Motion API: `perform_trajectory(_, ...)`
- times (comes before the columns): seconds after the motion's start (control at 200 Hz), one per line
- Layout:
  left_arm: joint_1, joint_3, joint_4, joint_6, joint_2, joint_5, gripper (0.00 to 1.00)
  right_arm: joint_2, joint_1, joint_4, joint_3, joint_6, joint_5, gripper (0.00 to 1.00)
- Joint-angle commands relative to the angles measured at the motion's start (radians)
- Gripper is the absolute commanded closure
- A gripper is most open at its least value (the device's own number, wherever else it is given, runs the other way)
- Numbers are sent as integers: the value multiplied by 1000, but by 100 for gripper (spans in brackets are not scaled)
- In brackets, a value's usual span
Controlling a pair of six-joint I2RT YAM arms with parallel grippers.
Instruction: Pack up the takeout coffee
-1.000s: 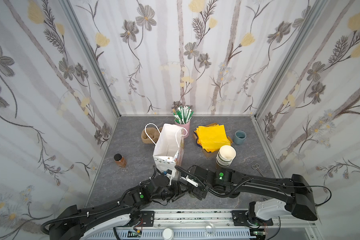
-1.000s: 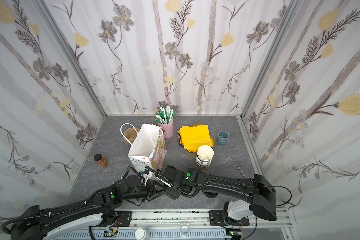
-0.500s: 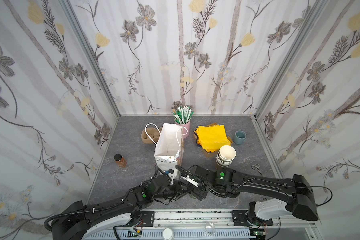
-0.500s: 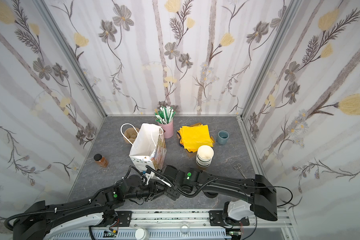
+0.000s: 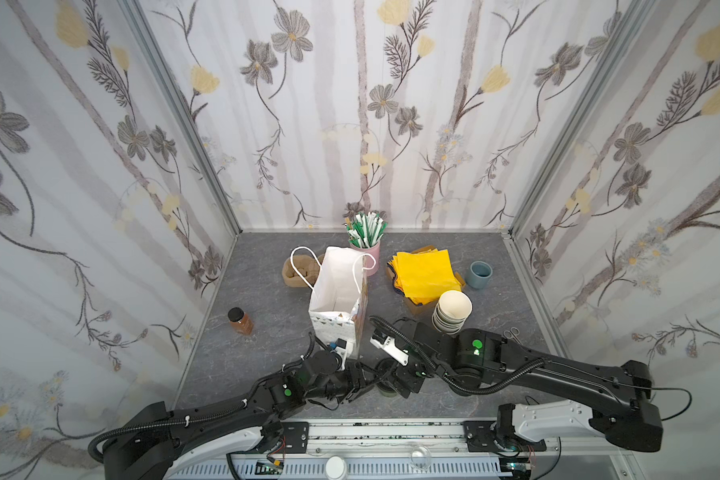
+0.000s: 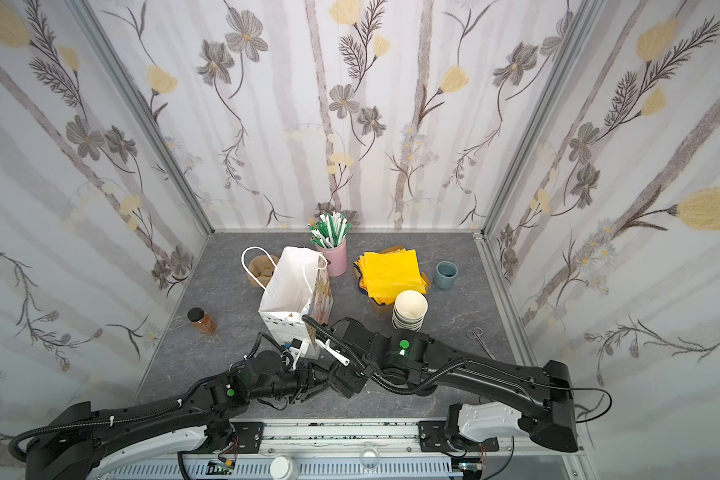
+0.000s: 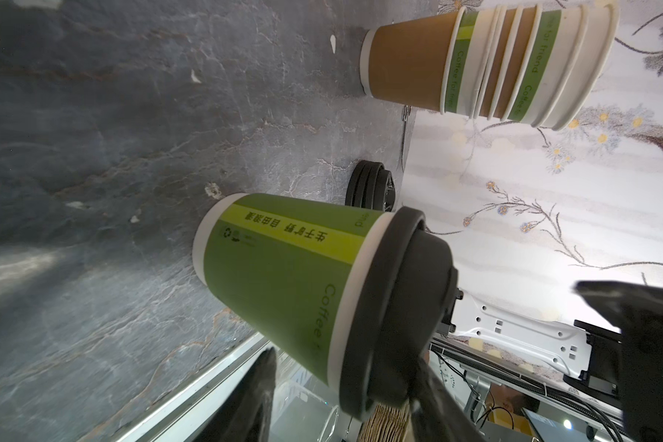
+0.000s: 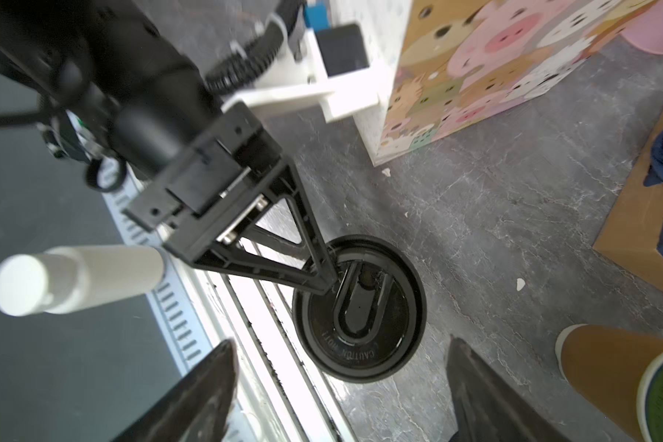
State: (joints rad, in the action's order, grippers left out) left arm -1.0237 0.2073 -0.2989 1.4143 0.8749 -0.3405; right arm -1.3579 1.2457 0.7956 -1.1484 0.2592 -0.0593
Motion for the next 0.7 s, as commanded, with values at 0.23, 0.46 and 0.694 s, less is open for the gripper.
perform_trajectory(0.23,0,34,62,-5,-28,17,36,244,-19,-62,185,753,-68,48)
perform_trajectory(0.46,1,68,54,-30,10,-2,35,297,-122,-157,318,829,17,42)
perform_trajectory(0.694,1,68,55,-39,23,-4,42,230,-167,-198,348,788,85,44)
